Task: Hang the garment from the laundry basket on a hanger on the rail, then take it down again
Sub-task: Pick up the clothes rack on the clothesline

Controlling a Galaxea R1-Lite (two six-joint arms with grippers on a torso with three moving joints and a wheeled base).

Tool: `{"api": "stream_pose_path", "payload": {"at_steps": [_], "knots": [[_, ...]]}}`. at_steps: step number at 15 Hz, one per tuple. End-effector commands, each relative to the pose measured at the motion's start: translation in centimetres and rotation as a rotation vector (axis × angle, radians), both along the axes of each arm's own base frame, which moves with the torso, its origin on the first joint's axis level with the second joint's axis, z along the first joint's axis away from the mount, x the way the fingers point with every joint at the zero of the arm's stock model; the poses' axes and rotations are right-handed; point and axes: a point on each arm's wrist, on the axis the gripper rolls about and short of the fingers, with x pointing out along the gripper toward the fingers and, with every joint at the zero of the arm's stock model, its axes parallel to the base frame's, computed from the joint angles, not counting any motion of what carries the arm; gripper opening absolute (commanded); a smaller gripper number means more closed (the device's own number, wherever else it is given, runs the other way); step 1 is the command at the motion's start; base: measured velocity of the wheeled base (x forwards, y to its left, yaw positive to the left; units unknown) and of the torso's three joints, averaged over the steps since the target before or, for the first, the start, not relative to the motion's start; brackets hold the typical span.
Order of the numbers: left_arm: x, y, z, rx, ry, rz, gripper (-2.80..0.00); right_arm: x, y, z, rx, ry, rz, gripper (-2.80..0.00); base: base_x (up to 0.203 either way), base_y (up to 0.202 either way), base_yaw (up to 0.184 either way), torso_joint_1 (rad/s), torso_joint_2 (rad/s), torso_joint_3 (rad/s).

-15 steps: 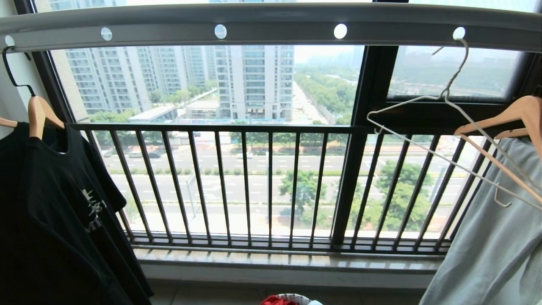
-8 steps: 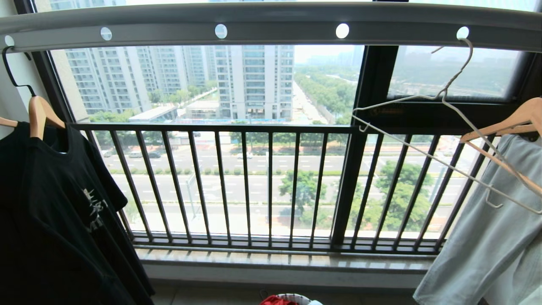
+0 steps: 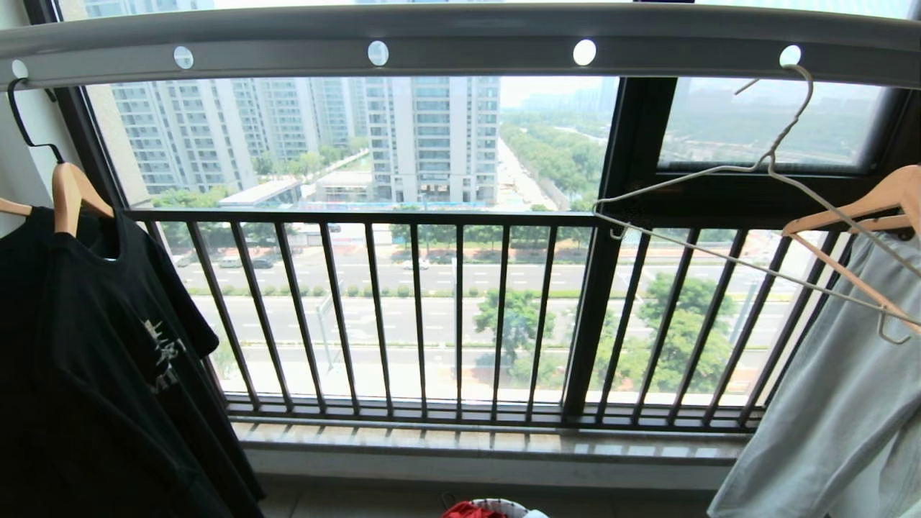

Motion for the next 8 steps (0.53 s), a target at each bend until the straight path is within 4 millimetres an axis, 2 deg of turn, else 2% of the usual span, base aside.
{"api": "stream_pose_path", "payload": {"at_steps": [1,4,8], "knots": [[0.0,0.0,0.0,-0.001,0.001,0.001,-2.8,-0.2,0.0,0.5,-0.001,-0.018,0.002,-2.8,0.0,0.0,0.0,0.0,0.0,0.0],[0.0,0.0,0.0,-0.001,0.001,0.001,-2.8,-1.0,0.0,4.7,0.0,-0.067,0.008,-2.8,0.0,0.0,0.0,0.0,0.0,0.0],[0.0,0.0,0.0,-0.001,0.001,0.002,-2.8,-0.4,0.1,11.6,0.001,-0.041,0.034,-2.8,0.0,0.0,0.0,0.0,0.0,0.0]]}}
